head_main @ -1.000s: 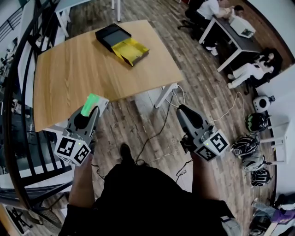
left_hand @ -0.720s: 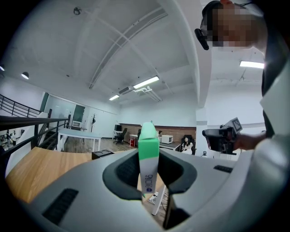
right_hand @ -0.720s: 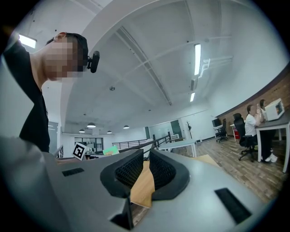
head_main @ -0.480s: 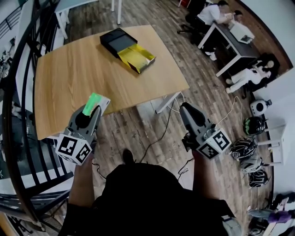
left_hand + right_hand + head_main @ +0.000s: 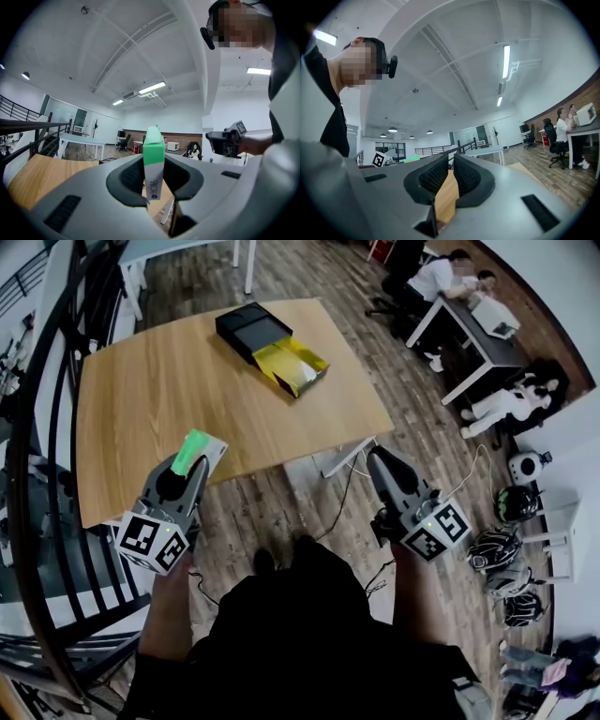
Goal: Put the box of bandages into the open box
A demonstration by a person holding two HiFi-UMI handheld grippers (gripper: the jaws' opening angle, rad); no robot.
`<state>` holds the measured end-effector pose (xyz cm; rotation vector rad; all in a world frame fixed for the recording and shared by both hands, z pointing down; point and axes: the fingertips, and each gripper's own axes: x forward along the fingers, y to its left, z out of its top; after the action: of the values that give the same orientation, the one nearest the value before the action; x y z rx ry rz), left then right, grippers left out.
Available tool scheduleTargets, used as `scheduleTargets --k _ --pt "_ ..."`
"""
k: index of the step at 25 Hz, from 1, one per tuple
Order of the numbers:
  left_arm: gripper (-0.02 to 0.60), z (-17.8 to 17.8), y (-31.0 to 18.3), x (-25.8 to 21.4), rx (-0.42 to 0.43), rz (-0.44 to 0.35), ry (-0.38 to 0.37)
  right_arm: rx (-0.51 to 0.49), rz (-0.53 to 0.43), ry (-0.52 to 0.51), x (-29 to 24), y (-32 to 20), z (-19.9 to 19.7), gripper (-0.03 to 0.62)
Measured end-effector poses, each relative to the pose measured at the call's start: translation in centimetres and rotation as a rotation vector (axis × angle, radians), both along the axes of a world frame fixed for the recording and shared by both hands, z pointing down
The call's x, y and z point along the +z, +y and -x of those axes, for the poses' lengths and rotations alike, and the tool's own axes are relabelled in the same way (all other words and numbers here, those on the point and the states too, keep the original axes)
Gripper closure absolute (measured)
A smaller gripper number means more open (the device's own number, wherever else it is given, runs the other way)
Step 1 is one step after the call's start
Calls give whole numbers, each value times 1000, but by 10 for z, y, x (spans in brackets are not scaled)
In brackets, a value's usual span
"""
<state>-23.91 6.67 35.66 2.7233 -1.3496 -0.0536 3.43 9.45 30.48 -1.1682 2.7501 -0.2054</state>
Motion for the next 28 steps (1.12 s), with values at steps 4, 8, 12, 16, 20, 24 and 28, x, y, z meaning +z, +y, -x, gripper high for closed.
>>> scheduleTargets --k 4,8,12,16,20,24,28 --pt "489 6 -3 -1 -13 4 6 -17 -2 -3 -2 -9 6 551" --pt "489 11 -10 1 -33 7 9 -36 -4 -20 0 -23 10 552" --pt "489 12 -22 1 -44 14 4 -55 -3 -35 3 -40 14 551" --pt "489 9 -39 3 -42 23 -5 -60 11 -45 8 -57 12 551" --pt "489 -4 -58 5 -45 42 -8 -60 30 -57 15 -75 0 551" --pt "489 -17 -80 13 -43 65 -12 -54 56 -67 23 -97 -17 551" --pt "489 -37 -103 11 -47 86 -17 -59 68 -79 25 -120 -35 551"
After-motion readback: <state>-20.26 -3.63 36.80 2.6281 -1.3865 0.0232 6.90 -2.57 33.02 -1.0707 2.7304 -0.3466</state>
